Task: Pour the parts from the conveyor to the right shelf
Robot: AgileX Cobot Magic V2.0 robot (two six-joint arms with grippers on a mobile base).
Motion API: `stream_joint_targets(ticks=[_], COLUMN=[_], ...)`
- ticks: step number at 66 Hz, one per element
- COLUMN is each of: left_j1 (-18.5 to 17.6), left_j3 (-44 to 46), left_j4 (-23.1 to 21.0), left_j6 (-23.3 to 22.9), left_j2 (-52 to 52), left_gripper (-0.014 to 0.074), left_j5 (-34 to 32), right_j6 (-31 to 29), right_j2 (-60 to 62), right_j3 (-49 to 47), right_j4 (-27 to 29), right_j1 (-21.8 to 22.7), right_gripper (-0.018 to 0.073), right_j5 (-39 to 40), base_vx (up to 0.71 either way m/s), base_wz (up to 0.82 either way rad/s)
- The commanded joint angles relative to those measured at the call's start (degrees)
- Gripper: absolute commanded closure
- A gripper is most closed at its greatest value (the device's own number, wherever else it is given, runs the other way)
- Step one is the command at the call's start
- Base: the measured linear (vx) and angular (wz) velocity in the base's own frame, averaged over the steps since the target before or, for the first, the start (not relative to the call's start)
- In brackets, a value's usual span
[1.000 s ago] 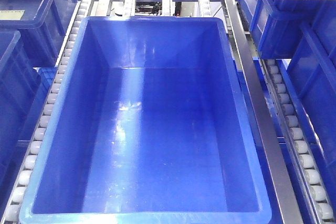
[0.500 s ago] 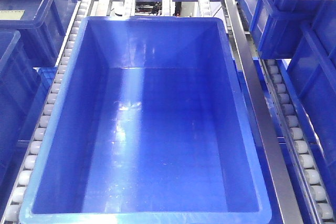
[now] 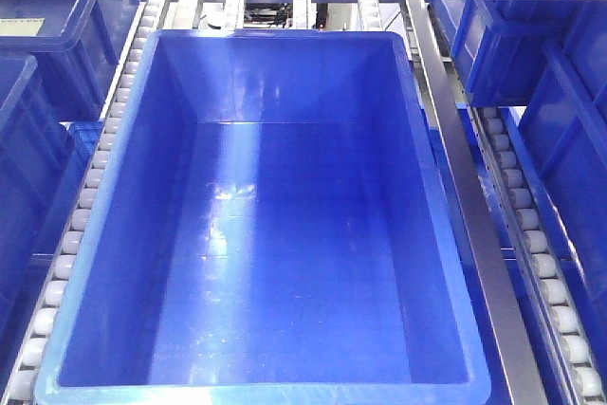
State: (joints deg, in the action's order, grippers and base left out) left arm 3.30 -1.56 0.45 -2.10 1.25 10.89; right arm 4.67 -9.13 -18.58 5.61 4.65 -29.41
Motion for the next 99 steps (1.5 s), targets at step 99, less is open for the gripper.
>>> stream_joint_targets(ticks=[99], left_j1=[-0.1], left_j3=[1.1], left_j4=[-0.5], left_j6=[-0.5], left_j2=[0.8], left_gripper=[0.0602], left_j5=[-4.1], right_j6=[-7.5], right_j2=[-103.0], right_j3=[-75.0], right_j4=[-6.9], right_j1=[-42.2], right_gripper=[0.0564], right_j5=[-20.2], base_vx=[0.0], base_wz=[0.0])
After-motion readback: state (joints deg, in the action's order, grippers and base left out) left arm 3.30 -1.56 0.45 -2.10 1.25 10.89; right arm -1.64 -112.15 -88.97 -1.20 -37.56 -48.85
